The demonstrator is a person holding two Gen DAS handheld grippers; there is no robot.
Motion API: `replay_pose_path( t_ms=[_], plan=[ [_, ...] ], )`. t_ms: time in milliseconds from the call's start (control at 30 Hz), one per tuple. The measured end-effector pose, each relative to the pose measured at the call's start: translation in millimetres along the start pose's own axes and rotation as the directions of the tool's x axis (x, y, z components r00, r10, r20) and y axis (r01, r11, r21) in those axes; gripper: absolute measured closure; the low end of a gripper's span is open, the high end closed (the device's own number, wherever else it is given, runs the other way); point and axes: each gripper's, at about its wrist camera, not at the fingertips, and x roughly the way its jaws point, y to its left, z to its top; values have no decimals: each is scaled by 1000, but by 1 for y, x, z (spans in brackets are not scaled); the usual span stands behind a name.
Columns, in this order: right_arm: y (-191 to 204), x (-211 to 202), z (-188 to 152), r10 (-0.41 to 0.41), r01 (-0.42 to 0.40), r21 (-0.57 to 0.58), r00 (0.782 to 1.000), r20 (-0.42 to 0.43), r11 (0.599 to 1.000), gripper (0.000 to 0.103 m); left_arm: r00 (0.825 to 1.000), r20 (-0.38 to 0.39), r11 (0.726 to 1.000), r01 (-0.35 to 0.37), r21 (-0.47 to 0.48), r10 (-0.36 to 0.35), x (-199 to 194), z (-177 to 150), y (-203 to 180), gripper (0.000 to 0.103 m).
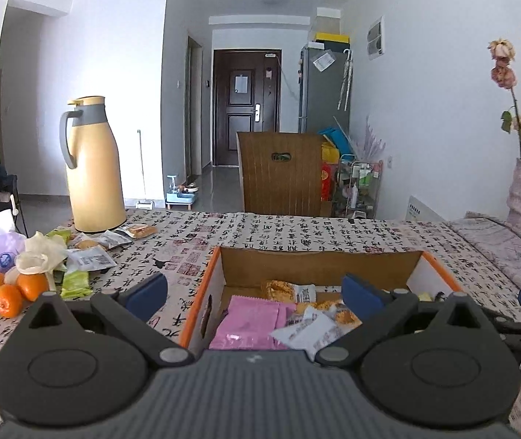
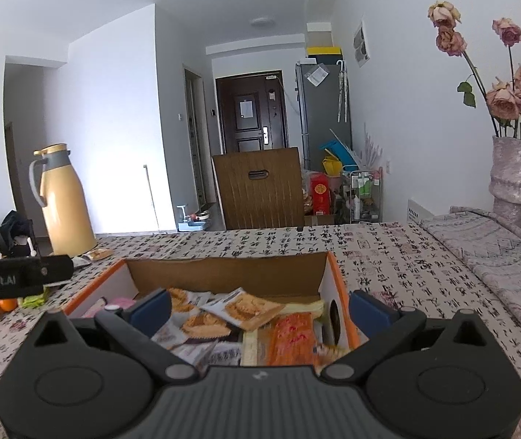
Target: Organize snacks
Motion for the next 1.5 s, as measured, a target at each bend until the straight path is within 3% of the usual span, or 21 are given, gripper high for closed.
replay_pose_path(
  t_ms=[233,700,1033,1500],
  plan=[
    [8,-44,-24,15,-15,-7,1000,-24,1000,0,1000,-10,999,26,25,-26,-40,-20,10,0],
    [9,-112,-73,28,-28,1,996,-79,1000,0,989,-112,991,109,77,-100,-94,-79,21,0],
    [3,-129,-94,24,-21,19,992,-123,1000,0,976,-180,989,134,59,-121,-102,-106,32,0],
    [0,-131,-95,17,-14,23,991,-132,1000,0,973,-182,986,154,67,-140,-108,-110,29,0]
  ],
)
